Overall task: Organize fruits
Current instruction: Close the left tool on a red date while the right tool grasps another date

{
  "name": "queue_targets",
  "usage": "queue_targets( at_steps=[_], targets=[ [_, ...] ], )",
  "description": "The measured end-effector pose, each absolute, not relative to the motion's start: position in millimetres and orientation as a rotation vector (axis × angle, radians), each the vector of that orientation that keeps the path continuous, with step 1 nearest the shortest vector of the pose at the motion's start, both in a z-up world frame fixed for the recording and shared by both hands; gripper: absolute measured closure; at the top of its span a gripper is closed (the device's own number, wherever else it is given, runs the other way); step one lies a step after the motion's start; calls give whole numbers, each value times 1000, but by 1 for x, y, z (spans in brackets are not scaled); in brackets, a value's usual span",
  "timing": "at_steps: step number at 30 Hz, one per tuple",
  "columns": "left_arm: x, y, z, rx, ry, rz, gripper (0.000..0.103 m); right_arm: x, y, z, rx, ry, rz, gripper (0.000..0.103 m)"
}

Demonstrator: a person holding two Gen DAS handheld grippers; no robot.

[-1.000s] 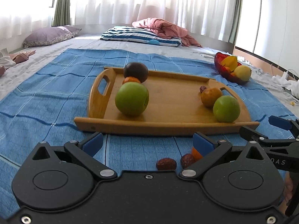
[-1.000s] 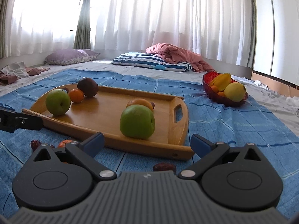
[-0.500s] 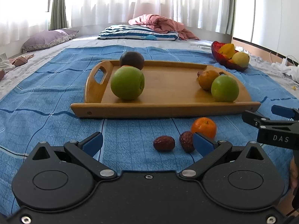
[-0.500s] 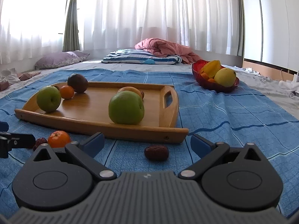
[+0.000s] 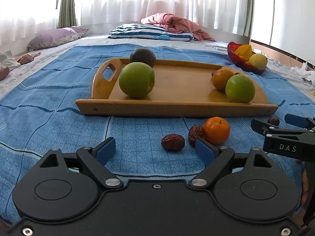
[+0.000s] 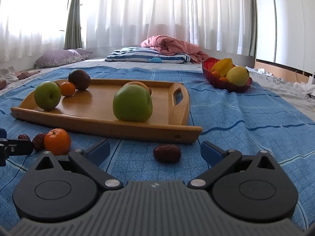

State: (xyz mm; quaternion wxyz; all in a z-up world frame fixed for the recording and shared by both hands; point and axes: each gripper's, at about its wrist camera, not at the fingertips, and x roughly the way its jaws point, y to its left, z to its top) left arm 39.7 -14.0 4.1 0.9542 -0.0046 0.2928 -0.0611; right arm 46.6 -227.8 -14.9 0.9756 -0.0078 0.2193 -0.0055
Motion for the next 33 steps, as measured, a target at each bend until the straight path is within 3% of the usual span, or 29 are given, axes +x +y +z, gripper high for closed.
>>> queue_targets(
  at_steps=[11,17,20,25,33],
  targets=[
    [40,-19,-2,-2,587,-91,19,51,-224,-20,-36,467,-49,0],
    [38,-18,-3,-2,584,-81,21,51,-226,-21,-28,472,-37,6],
    [37,-17,-3,1,582,-78,26,52,-228,-22,-17,474,-31,11],
    [33,-17,2,1,583,-88,50,50,-225,-24,-36,463,-29,17],
    [35,-17,6,-28,594,-109,63,50,-224,-24,-38,460,-12,24]
  ],
)
